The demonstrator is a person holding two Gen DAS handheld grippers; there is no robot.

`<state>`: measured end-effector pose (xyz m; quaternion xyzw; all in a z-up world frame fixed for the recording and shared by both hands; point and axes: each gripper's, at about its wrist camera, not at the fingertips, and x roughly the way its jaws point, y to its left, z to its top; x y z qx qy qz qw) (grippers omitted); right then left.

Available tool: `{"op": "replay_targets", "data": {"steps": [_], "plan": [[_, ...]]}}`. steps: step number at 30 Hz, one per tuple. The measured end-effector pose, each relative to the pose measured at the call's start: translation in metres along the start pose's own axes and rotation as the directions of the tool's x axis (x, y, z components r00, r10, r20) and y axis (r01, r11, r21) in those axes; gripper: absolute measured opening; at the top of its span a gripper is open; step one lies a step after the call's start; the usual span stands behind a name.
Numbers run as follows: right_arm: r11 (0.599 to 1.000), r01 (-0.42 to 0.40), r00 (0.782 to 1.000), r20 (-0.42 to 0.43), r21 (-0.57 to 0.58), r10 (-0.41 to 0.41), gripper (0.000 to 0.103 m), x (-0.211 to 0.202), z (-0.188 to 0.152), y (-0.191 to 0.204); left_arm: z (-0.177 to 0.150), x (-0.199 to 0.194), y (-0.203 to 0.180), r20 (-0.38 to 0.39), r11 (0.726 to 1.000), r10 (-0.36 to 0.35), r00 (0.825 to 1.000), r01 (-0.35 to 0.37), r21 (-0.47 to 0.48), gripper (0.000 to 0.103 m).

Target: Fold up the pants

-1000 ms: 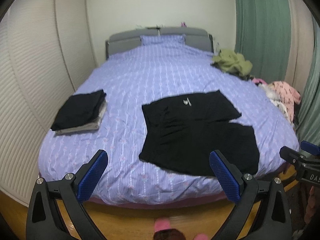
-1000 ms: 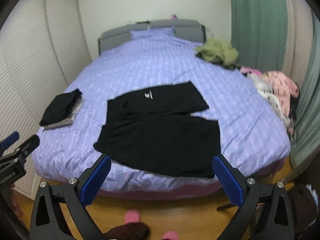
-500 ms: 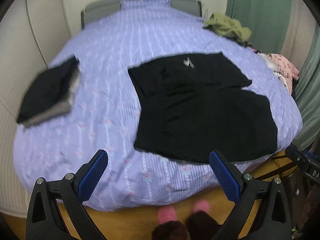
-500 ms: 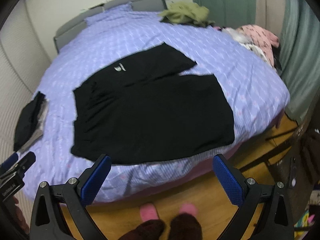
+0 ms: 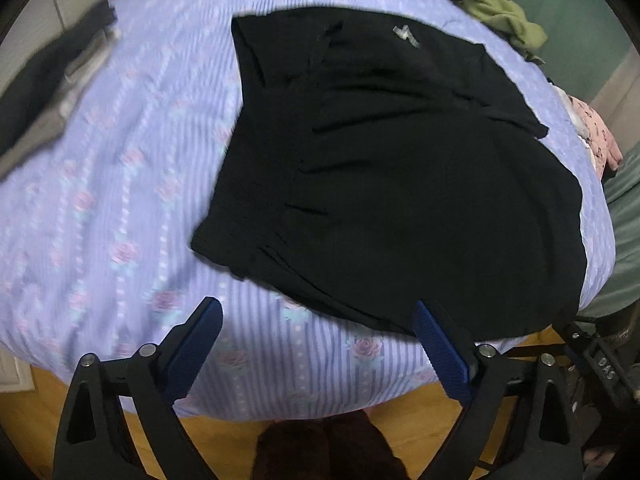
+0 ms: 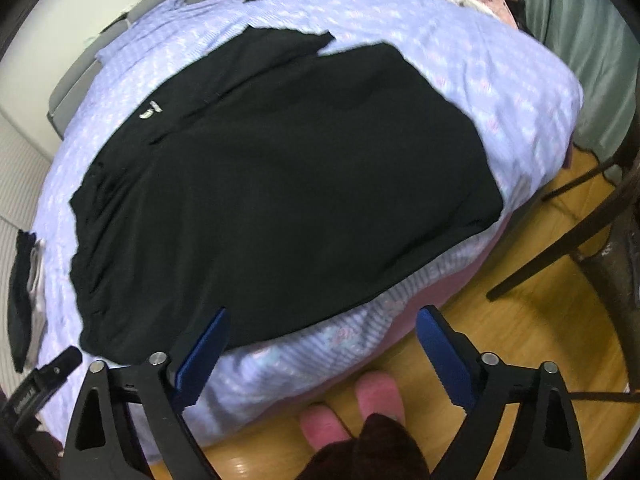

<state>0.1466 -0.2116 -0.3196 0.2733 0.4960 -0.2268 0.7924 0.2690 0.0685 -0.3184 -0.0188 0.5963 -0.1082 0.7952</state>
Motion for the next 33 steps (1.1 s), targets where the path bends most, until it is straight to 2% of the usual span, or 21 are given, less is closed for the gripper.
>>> {"op": "replay_targets", "data": {"steps": [1,4,8,11,14,15,16,17,18,19,20,21,25,31,33], "plan": [[1.0,-0.003,1.0,-0.006,0.024,0.003,0.086,0.006,0.002,-0.004,0.002,0.006,0.003,-0.012,1.0,-0.009,1.0,0.009,-0.021,0.095],[0.995,-0.025,1.0,-0.009,0.099,0.026,0.085,0.016,0.009,-0.019,0.005,0.02,0.009,-0.051,0.997,-0.034,0.998,0.03,-0.077,0.094],[0.99,-0.028,0.999,-0.03,0.137,0.032,0.082,0.032,0.014,-0.029,0.004,0.03,0.0,-0.079,0.998,-0.036,0.996,0.033,-0.049,0.09],[0.981,-0.062,0.996,-0.058,0.182,0.074,0.076,0.048,0.017,-0.036,0.006,0.04,-0.007,-0.099,0.998,-0.051,0.994,0.047,-0.042,0.086],[0.963,-0.093,0.99,-0.081,0.254,0.117,0.065,0.061,0.018,-0.046,0.009,0.048,-0.009,-0.123,0.996,-0.067,0.99,0.059,-0.064,0.079],[0.957,-0.107,0.987,-0.085,0.27,0.134,0.057,0.063,0.02,-0.048,0.011,0.05,-0.011,-0.128,0.996,-0.072,0.989,0.065,-0.065,0.076],[0.954,-0.113,0.986,-0.089,0.278,0.143,0.047,0.065,0.021,-0.049,0.013,0.05,-0.013,-0.13,0.996,-0.075,0.989,0.068,-0.058,0.069],[0.956,-0.107,0.986,-0.093,0.274,0.137,0.041,0.065,0.025,-0.048,0.016,0.05,-0.016,-0.132,0.996,-0.076,0.988,0.069,-0.052,0.058],[0.959,-0.095,0.988,-0.095,0.266,0.124,0.029,0.063,0.026,-0.047,0.018,0.05,-0.017,-0.135,0.996,-0.076,0.988,0.07,-0.049,0.05],[0.963,-0.08,0.989,-0.097,0.259,0.108,0.015,0.061,0.028,-0.048,0.02,0.049,-0.017,-0.14,0.997,-0.07,0.988,0.063,-0.051,0.031],[0.965,-0.063,0.991,-0.095,0.255,0.09,0.011,0.056,0.031,-0.047,0.021,0.047,-0.016,-0.143,0.997,-0.064,0.988,0.057,-0.055,0.015],[0.967,-0.06,0.993,-0.085,0.247,0.083,0.01,0.05,0.034,-0.047,0.022,0.045,-0.016,-0.145,0.996,-0.071,0.987,0.063,-0.057,0.012],[0.988,-0.033,0.999,-0.026,0.153,0.038,0.007,0.011,0.05,-0.028,0.031,0.018,-0.02,-0.131,0.994,-0.098,0.986,0.092,-0.056,0.009],[0.999,-0.021,0.995,0.097,0.046,0.017,0.006,-0.062,0.09,-0.004,0.053,-0.044,-0.036,-0.049,0.994,-0.107,0.993,0.108,0.023,0.009],[0.999,-0.035,0.992,0.123,0.02,0.032,0.006,-0.079,0.109,0.004,0.065,-0.063,-0.037,-0.012,0.993,-0.118,0.993,0.118,0.024,0.009]]}}
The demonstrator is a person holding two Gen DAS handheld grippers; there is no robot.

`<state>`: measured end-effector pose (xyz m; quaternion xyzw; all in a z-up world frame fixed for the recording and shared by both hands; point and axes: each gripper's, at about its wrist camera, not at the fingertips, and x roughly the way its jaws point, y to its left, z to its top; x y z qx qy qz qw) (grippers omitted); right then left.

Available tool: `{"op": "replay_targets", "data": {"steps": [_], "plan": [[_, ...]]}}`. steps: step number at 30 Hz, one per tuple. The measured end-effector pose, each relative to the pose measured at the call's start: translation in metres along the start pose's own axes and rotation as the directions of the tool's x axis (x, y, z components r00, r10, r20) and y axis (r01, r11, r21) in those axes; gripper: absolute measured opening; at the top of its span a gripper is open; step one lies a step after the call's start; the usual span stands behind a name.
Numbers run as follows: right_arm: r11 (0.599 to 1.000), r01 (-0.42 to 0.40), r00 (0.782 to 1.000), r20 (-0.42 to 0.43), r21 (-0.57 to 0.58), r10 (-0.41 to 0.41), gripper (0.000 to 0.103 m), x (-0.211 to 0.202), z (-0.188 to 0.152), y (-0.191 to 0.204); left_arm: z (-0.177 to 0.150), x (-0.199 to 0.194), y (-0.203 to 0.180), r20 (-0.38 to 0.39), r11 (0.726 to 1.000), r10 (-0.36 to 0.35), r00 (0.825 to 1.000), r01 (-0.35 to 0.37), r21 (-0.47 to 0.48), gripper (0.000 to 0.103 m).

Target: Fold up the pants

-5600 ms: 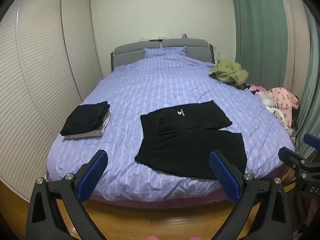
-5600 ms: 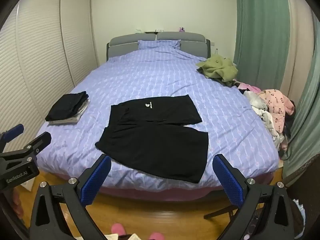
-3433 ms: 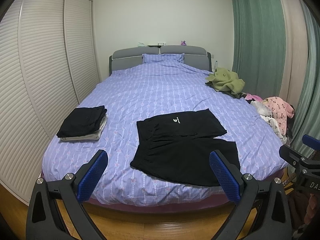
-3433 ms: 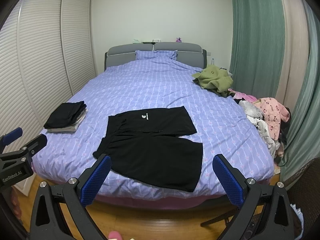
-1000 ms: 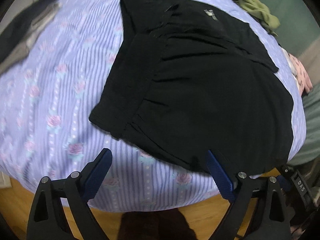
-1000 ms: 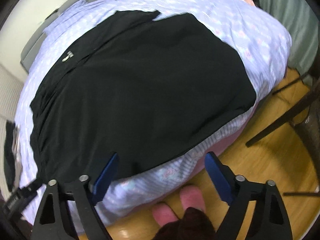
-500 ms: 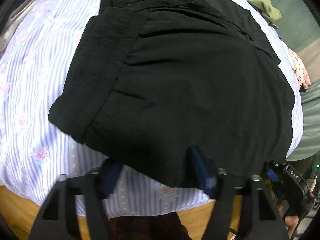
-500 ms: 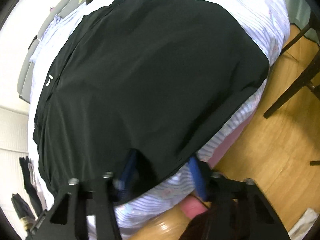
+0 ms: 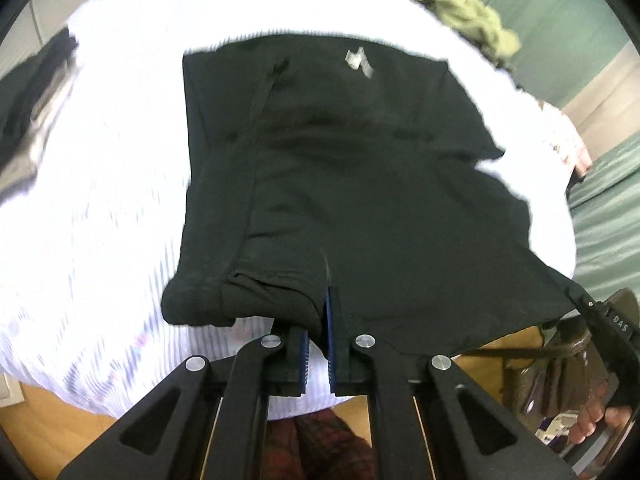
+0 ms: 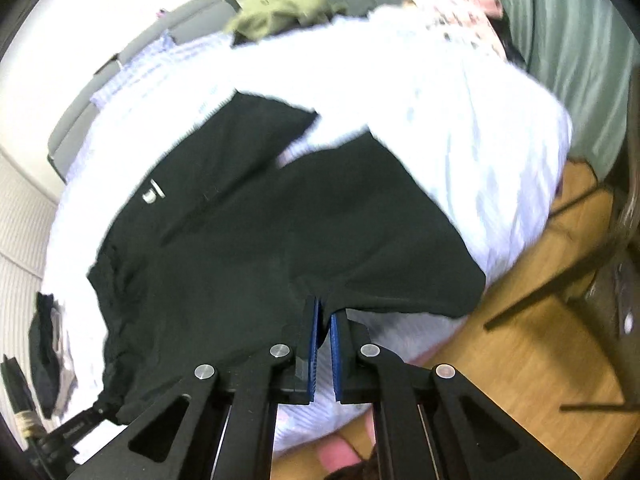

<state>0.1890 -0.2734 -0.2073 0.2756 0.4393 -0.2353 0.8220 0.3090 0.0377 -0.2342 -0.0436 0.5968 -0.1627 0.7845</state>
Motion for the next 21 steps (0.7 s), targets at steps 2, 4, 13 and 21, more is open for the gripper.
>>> {"op": "replay_targets", "data": {"steps": [2,4,13,21], "plan": [[1.0,-0.005,1.0,0.027,-0.031,0.006,0.006,-0.01,0.018,0.01,0.013,-0.019,0.001,0.032,1.0,-0.012,0.999,0.013,-0.013,0.009],[0.998,-0.024,0.998,0.058,-0.059,0.027,0.006,-0.02,0.039,0.023,0.027,-0.032,0.0,0.067,0.999,-0.017,0.998,0.019,-0.04,0.009],[0.946,-0.166,0.979,0.07,-0.278,0.192,0.006,-0.023,0.132,0.077,0.087,-0.058,-0.032,0.182,0.984,0.1,0.978,-0.071,-0.162,0.009],[0.867,-0.252,0.96,0.002,-0.43,0.28,0.005,0.028,0.205,0.124,0.14,-0.046,-0.043,0.209,0.957,0.212,0.955,-0.16,-0.242,0.009]]}}
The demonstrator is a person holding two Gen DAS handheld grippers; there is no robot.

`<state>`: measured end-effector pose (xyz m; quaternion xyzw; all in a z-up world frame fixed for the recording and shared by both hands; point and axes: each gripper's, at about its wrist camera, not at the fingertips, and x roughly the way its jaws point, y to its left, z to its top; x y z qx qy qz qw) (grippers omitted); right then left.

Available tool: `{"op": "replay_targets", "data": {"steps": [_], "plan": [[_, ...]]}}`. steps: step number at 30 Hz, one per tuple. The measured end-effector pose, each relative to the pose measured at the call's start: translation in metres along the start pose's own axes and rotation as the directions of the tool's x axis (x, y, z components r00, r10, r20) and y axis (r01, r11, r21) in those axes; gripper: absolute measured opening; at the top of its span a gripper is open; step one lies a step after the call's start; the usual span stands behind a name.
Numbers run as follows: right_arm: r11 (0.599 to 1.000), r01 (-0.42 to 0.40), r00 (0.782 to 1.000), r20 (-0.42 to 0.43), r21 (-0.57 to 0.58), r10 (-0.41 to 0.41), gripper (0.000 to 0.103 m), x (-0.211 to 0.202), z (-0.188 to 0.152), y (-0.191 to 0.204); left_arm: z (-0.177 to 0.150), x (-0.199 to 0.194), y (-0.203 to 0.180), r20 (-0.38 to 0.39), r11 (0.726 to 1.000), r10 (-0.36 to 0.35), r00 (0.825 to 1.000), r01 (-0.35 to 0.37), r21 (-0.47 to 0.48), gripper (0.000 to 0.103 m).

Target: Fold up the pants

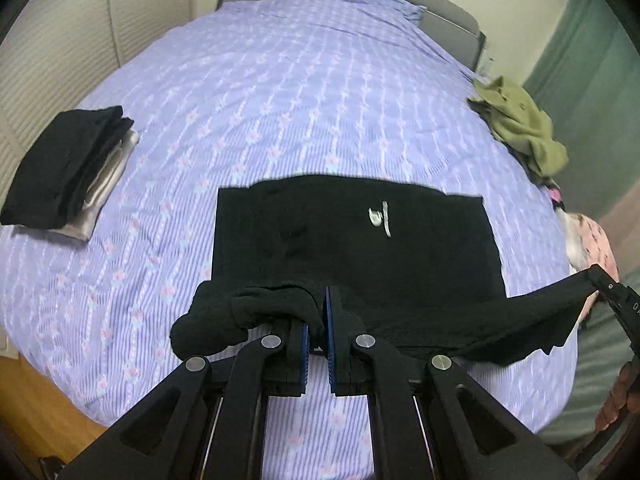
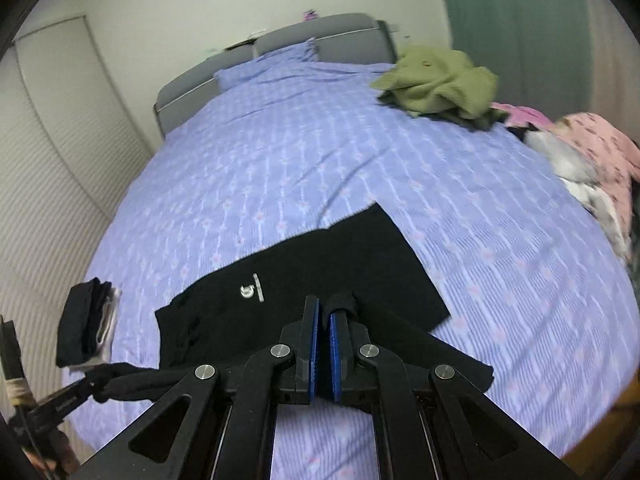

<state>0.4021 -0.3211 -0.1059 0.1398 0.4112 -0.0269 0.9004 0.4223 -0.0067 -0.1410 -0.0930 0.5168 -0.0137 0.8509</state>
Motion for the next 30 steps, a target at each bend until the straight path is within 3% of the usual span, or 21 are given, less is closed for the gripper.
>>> {"op": "replay_targets", "data": {"steps": [5,14,23,30], "plan": [[0.998,-0.008,1.0,-0.012,-0.064,0.007,0.005,0.046,0.036,0.009,0.039,0.03,-0.007,0.004,0.999,0.033,0.999,-0.033,0.008,0.009],[0.997,0.036,0.994,-0.103,-0.068,-0.043,0.005,0.14,0.071,0.013,0.101,0.112,-0.001,-0.082,0.998,0.059,0.995,-0.059,0.001,0.009],[0.991,0.079,0.975,-0.199,-0.108,-0.099,0.005,0.237,0.091,0.023,0.134,0.198,0.007,-0.186,0.997,0.079,0.979,-0.078,0.016,0.009],[0.986,0.103,0.957,-0.257,-0.135,-0.135,0.005,0.291,0.096,0.024,0.142,0.242,0.015,-0.244,0.996,0.084,0.966,-0.08,0.026,0.01]]}}
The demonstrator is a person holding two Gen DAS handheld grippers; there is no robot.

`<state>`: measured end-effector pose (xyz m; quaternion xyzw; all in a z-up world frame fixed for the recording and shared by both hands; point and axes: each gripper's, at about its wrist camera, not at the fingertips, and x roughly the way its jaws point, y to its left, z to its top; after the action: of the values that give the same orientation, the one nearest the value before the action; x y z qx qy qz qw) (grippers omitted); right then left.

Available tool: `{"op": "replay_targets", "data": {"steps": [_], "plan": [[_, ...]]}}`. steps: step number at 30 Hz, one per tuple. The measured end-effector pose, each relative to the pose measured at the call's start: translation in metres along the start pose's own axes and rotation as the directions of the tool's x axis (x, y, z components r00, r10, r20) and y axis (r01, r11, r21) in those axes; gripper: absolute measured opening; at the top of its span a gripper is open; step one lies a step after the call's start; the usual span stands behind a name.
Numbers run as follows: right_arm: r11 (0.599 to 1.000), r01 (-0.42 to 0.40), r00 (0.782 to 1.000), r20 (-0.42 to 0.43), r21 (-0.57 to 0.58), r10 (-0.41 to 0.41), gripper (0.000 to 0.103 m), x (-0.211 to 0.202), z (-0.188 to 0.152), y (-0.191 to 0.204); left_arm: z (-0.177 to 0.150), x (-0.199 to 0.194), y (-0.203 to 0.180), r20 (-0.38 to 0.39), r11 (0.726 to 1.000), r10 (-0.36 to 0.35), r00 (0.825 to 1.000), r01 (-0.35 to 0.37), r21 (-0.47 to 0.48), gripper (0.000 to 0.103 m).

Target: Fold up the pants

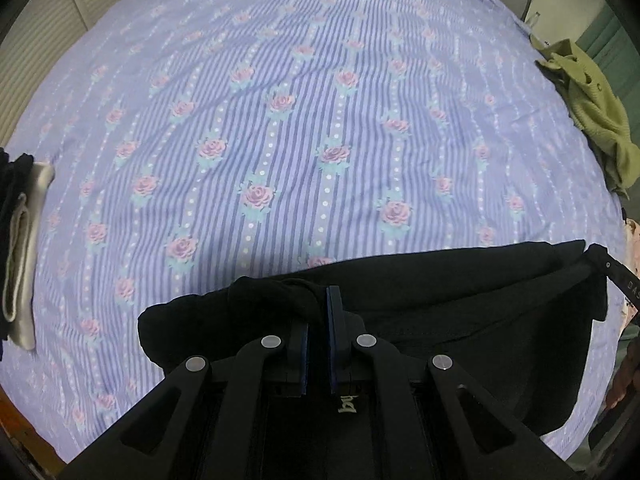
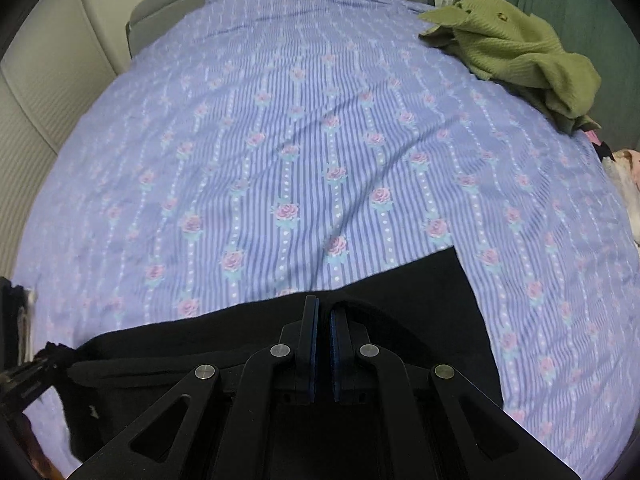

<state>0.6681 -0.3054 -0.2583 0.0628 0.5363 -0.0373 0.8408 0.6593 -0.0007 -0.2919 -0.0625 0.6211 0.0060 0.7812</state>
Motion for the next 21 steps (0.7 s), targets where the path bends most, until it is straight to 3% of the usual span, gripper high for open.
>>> {"op": "replay_targets", "data": {"steps": [9,12,13,14,15,17,19,21], "plan": [[0.998,0.045,0.998,-0.052,-0.051,-0.047,0.005,0.042,0.01,0.01,0.012,0.028,0.008,-0.079,0.999,-0.048,0.996,0.046,-0.023,0.016],[0.997,0.052,0.996,-0.064,-0.052,-0.055,0.006,0.049,0.014,0.011,0.016,0.027,0.011,-0.107,0.997,-0.066,0.992,0.062,-0.035,0.023],[0.997,0.054,0.996,-0.067,-0.052,-0.057,0.006,0.05,0.014,0.011,0.017,0.025,0.013,-0.115,0.996,-0.079,0.99,0.074,-0.048,0.035],[0.998,0.052,0.996,-0.074,-0.047,-0.056,0.006,0.051,0.015,0.012,0.019,0.023,0.015,-0.126,0.993,-0.102,0.987,0.093,-0.077,0.056],[0.998,0.053,0.995,-0.082,-0.043,-0.056,0.008,0.052,0.015,0.012,0.021,0.02,0.018,-0.133,0.988,-0.129,0.983,0.115,-0.104,0.065],[0.998,0.051,0.993,-0.102,-0.035,-0.055,0.02,0.053,0.015,0.013,0.026,0.015,0.02,-0.146,0.978,-0.169,0.975,0.148,-0.144,0.08],[0.999,0.04,0.993,-0.113,-0.022,-0.042,0.049,0.049,0.015,0.014,0.029,0.005,0.018,-0.146,0.985,-0.134,0.98,0.116,-0.127,0.086],[0.999,0.029,0.995,-0.097,-0.026,-0.031,0.053,0.035,0.015,0.02,0.031,-0.005,0.017,-0.136,0.986,-0.149,0.98,0.137,-0.094,0.086]]}}
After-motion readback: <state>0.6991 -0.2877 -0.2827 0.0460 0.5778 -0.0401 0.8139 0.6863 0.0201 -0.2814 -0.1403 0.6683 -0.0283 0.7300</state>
